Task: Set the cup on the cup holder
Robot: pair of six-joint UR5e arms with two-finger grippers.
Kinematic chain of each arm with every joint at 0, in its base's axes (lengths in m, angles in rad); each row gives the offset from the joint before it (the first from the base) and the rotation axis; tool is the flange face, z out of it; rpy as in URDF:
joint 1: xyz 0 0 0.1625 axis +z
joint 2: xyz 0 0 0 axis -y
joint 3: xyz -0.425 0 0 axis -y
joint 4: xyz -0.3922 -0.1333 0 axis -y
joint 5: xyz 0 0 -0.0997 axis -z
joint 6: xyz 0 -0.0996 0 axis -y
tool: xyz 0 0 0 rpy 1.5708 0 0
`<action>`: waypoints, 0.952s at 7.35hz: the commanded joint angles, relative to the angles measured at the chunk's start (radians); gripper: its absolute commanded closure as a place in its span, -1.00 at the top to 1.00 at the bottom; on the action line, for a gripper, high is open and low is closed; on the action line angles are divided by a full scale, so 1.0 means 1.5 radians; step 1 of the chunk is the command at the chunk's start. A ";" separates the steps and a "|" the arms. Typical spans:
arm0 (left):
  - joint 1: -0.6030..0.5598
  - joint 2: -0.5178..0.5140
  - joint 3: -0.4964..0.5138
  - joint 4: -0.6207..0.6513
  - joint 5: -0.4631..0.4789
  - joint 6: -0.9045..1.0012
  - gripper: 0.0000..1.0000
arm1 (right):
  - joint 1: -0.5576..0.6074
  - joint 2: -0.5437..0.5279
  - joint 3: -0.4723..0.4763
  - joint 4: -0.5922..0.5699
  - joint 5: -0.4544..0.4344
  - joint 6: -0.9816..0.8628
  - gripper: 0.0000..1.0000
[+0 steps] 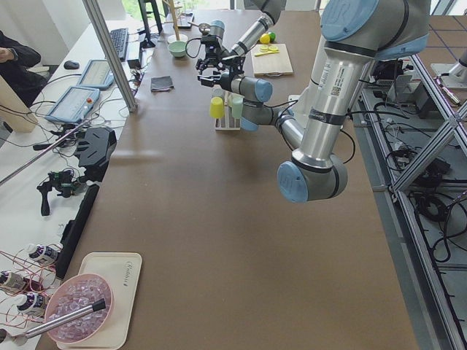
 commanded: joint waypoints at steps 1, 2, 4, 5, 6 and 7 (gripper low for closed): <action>-0.076 0.010 -0.004 0.059 -0.066 -0.001 0.96 | 0.029 -0.001 0.040 -0.149 0.029 -0.004 1.00; -0.098 0.045 -0.001 0.073 -0.086 0.000 0.96 | 0.032 -0.004 0.070 -0.224 0.031 -0.005 1.00; -0.136 0.129 -0.002 0.135 -0.100 0.001 0.96 | 0.053 -0.007 0.127 -0.432 0.055 -0.006 1.00; -0.172 0.163 -0.008 0.170 -0.122 0.001 0.96 | 0.066 -0.007 0.148 -0.549 0.069 -0.006 1.00; -0.220 0.198 -0.018 0.218 -0.207 0.002 0.96 | 0.074 -0.007 0.160 -0.626 0.074 -0.006 1.00; -0.281 0.197 -0.013 0.305 -0.301 0.014 0.96 | 0.088 -0.007 0.176 -0.715 0.084 -0.007 1.00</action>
